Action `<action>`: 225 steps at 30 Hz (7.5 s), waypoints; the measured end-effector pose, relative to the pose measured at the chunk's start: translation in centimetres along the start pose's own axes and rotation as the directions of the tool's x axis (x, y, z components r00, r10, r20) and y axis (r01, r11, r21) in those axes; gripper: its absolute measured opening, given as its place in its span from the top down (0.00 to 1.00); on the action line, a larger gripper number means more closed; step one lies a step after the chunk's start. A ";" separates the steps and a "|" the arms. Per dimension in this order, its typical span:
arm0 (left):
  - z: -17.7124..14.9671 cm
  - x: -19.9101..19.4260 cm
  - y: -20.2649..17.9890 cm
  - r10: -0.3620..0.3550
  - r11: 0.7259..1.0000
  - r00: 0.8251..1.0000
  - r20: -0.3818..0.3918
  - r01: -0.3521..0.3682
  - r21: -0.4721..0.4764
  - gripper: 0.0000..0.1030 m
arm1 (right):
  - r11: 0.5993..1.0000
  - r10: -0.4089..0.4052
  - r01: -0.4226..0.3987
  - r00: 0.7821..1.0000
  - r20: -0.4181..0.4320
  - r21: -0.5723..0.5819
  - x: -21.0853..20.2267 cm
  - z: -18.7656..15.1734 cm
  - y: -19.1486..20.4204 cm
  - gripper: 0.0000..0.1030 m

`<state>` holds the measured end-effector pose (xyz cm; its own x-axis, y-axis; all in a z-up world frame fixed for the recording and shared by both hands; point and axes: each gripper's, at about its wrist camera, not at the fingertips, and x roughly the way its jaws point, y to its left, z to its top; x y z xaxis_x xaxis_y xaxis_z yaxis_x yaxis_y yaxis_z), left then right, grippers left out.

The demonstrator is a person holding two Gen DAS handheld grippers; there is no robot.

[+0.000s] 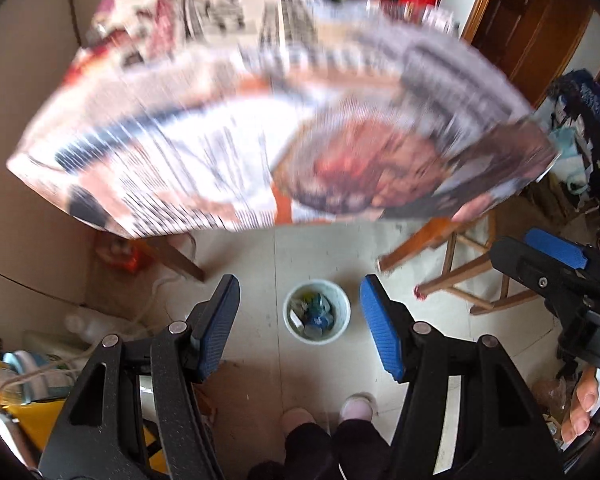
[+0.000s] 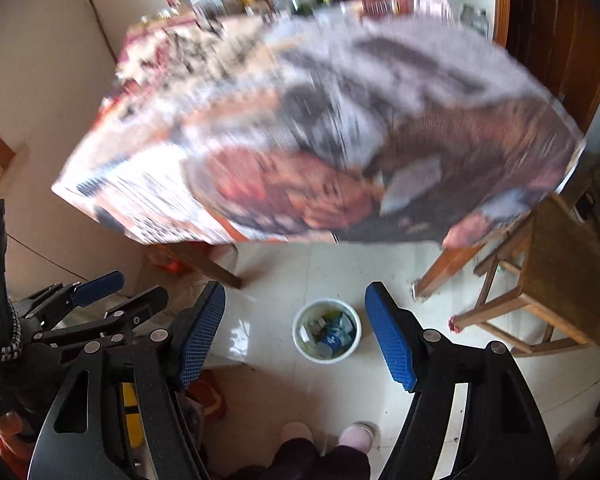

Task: Collect trash
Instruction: 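Raise both open tools back toward the table, then grasp the clear plastic lid with the right tool while the left tool grasps the green bottle, then carry the green bottle and clear lid down over the white bucket, then open the right tool to drop the lid while the left tool drops the green bottle into the bucket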

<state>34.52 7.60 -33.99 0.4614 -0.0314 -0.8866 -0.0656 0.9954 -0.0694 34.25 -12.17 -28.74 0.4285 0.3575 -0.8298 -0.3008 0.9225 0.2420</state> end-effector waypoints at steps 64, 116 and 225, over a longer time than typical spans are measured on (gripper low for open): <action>35.8 -8.3 -7.2 -0.062 0.997 0.954 0.293 0.047 0.057 0.31 | 0.990 -0.121 0.133 0.961 0.247 -0.035 -8.2 30.2 -6.9 0.28; 48.6 26.2 -7.1 -0.124 0.968 0.981 -0.152 0.153 0.200 0.60 | 0.920 -0.293 0.287 0.956 -0.017 0.268 10.1 32.7 -16.4 0.98; -8.9 20.6 2.5 -0.059 0.986 0.977 -0.205 0.024 -0.166 0.60 | 0.994 -0.012 -0.025 0.945 -0.327 -0.107 23.0 -7.5 -5.3 0.73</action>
<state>36.01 8.62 -56.50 0.2732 -0.1077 -0.9559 -0.2003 0.9656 -0.1660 39.36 -9.92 -52.87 0.1297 0.2794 -0.9514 -0.4005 0.8925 0.2075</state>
